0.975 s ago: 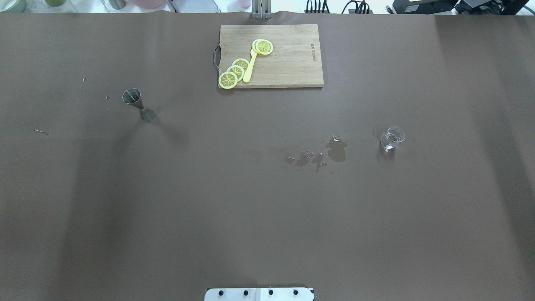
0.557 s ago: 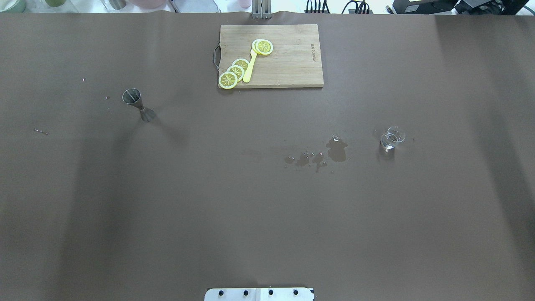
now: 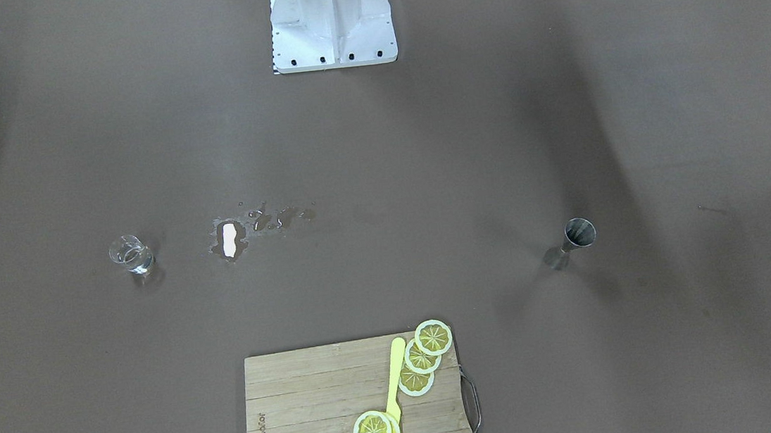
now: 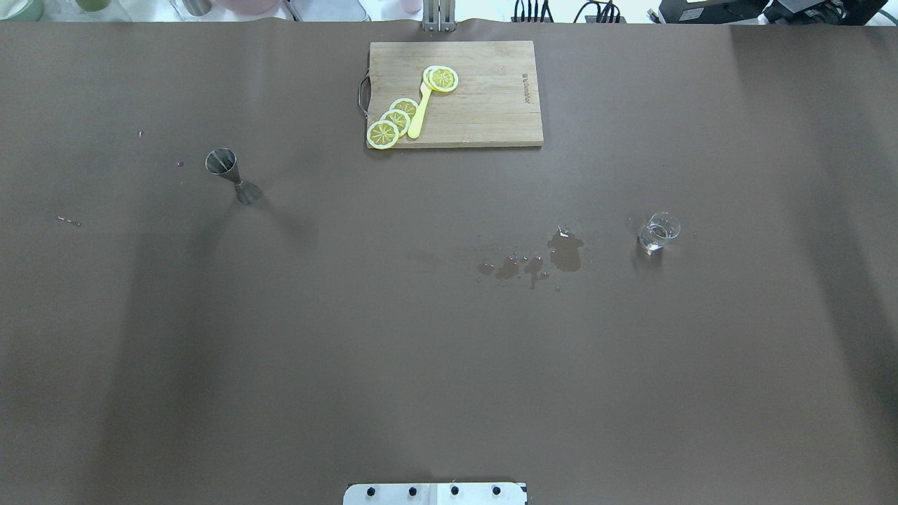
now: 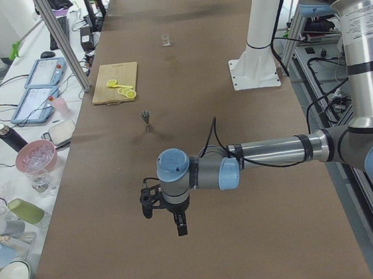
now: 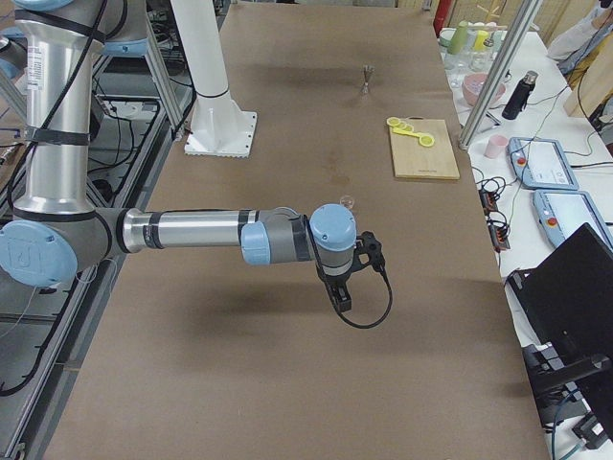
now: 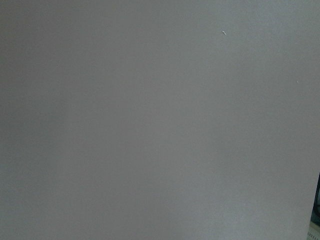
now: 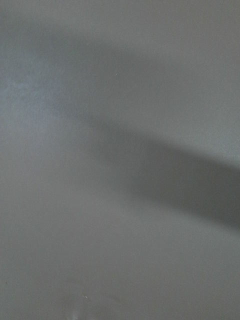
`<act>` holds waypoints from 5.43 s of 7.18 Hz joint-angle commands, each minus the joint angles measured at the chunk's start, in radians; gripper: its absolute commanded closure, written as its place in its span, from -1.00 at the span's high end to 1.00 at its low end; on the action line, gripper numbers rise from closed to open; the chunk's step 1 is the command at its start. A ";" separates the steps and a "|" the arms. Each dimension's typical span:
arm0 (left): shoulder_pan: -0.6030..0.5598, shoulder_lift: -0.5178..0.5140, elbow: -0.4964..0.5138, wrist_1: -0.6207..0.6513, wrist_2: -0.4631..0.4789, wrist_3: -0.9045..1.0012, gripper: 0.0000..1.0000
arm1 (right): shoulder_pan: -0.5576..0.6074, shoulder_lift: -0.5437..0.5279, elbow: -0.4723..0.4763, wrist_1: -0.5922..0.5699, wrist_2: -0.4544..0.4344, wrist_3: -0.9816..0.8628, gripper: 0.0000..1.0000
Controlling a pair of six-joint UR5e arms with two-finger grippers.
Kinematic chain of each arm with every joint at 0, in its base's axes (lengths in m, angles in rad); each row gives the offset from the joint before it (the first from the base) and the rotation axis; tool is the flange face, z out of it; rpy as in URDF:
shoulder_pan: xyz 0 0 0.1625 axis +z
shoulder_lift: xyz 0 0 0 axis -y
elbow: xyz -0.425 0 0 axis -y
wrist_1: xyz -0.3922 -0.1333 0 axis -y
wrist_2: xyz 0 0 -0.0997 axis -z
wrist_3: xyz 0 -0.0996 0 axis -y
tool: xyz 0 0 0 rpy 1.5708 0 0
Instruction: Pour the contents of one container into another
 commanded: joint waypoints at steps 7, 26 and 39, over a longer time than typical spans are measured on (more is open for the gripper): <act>0.036 -0.145 -0.262 0.366 -0.047 -0.221 0.98 | -0.165 0.044 -0.153 0.305 0.146 -0.179 1.00; 1.120 -0.413 -0.321 0.087 1.100 -1.265 0.96 | -0.498 0.138 -0.294 1.140 0.022 0.177 0.92; 1.162 -0.448 0.076 -0.289 1.512 -1.323 0.94 | -0.672 0.299 -0.555 1.527 -0.271 0.437 0.90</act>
